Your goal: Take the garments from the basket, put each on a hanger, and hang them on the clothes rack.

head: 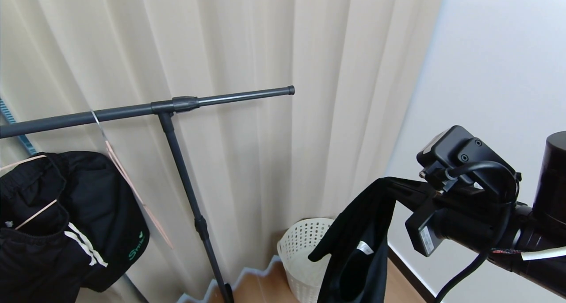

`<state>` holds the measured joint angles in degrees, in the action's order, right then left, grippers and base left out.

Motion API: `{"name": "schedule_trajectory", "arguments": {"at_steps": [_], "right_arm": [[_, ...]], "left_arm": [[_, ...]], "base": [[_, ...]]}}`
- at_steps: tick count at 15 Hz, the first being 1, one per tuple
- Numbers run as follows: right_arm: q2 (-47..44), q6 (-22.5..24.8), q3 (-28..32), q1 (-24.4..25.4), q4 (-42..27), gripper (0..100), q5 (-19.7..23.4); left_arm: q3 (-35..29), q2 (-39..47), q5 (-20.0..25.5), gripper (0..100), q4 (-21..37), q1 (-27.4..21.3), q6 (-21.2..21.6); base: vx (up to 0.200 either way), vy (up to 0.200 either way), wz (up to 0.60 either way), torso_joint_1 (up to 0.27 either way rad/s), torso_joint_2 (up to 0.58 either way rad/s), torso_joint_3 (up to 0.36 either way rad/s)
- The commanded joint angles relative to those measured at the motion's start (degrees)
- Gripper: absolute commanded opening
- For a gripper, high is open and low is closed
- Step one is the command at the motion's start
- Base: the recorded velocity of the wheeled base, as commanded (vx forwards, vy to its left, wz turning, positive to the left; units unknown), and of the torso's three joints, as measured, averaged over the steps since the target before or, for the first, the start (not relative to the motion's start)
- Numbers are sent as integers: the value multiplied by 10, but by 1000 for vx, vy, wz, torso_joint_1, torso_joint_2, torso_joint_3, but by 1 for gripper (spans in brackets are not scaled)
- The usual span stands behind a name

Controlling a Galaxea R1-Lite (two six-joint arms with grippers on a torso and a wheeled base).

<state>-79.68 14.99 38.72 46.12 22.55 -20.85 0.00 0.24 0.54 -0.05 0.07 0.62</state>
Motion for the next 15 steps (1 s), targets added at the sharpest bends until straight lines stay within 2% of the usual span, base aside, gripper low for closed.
{"name": "schedule_trajectory", "arguments": {"at_steps": [1,7,9,15], "right_arm": [[-2,0,1,0,0,0,0],[0,1,-8,0,0,0,0],[-1,1,-7,0,0,0,-1],[4,0,-8,0,0,0,0]], "left_arm": [[0,0,0,100,0,0,0],[0,0,0,100,1,1,11],[0,0,-2,100,1,0,10],[0,0,1,100,0,1,5]], "base": [[0,0,0,193,-403,-222],[0,0,0,169,-378,-207],[0,0,0,36,-90,-51],[0,0,600,10,-4,-2]]}}
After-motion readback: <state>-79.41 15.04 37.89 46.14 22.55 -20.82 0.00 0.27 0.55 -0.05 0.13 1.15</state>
